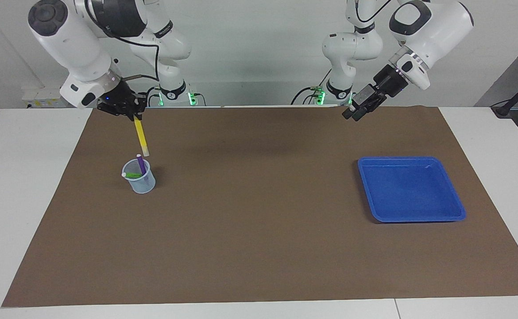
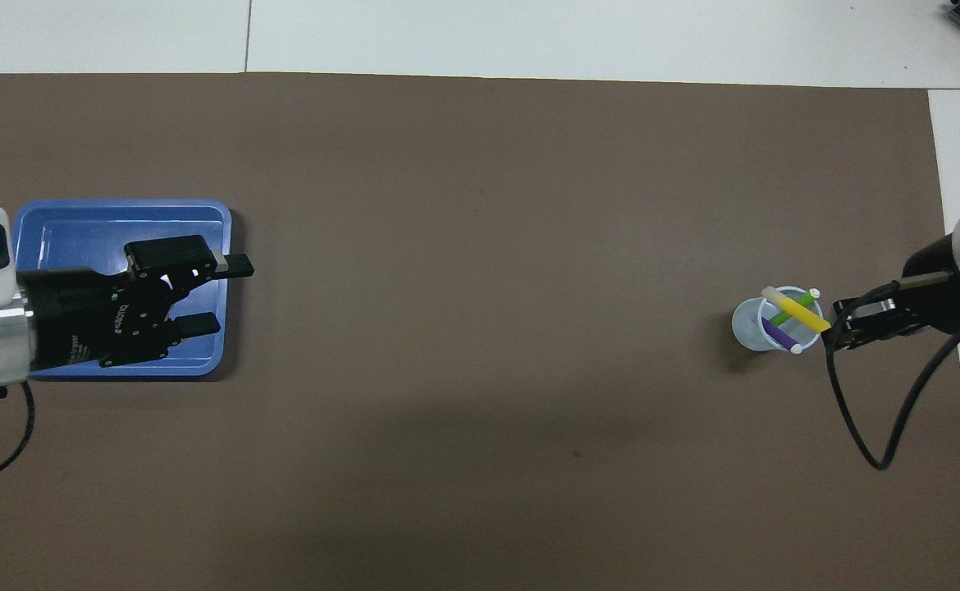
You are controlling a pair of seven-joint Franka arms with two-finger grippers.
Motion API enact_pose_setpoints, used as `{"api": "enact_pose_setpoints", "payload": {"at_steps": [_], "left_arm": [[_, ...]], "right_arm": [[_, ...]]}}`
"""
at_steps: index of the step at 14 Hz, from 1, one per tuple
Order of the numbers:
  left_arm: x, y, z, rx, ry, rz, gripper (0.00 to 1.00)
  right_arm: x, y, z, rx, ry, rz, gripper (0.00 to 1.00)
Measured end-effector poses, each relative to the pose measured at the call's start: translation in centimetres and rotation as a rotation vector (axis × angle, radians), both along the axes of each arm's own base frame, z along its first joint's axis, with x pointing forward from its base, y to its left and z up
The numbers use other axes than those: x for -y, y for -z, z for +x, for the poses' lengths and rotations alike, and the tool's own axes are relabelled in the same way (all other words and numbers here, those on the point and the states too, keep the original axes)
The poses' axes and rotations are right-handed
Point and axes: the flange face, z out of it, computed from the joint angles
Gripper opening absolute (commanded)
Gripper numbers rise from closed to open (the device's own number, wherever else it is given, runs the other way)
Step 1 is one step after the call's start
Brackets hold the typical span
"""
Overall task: Right arm passes pens to left for tray arrangement
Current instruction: 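Carry the yellow pen toward the left gripper while the left gripper approaches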
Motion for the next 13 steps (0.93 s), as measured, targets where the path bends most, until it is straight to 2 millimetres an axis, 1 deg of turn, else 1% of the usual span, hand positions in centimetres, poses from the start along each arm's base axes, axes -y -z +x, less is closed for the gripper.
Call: {"api": "enact_pose_setpoints", "payload": {"at_steps": [1,3,4,5,7,8,9,11,13], "left_arm": [[0.8,0.2,-0.1,-0.002,-0.020,-0.026,1.00],[2.3,0.4,-0.3,-0.024,-0.056,-0.084,1.00],[2.8,0.4,-0.4,-0.038,-0.072,-0.109,1.00],[3.4,0.4,-0.5,-0.056,-0.079,-0.129,1.00],[4.8,0.7,-0.9,-0.091,-0.106,-0.175,1.00],[5.6,1.0,-1.2,-0.103,-0.135,-0.202,1.00],[6.7,1.4,-1.6,-0.112,-0.166,-0.226,1.00],[9.3,2.2,-2.8,-0.122,-0.236,-0.275,1.00],[11.5,2.2,-4.0,-0.125,-0.317,-0.334,1.00]], "right_arm": [[-0.6,-0.5,0.0,0.005,0.003,0.049,0.00],[-2.2,-0.7,0.0,-0.006,0.032,0.136,0.00],[-3.7,-0.8,0.0,-0.011,0.062,0.168,0.00],[-5.7,-1.0,0.3,0.001,0.104,0.191,0.00],[-10.6,-1.6,0.5,0.030,0.195,0.222,0.00],[-12.7,-1.7,0.4,0.038,0.235,0.236,0.00],[-14.5,-1.8,0.2,0.040,0.272,0.256,0.00],[-16.7,-2.2,0.3,0.053,0.332,0.320,0.00],[-18.4,-2.7,0.5,0.063,0.395,0.394,0.00]]}}
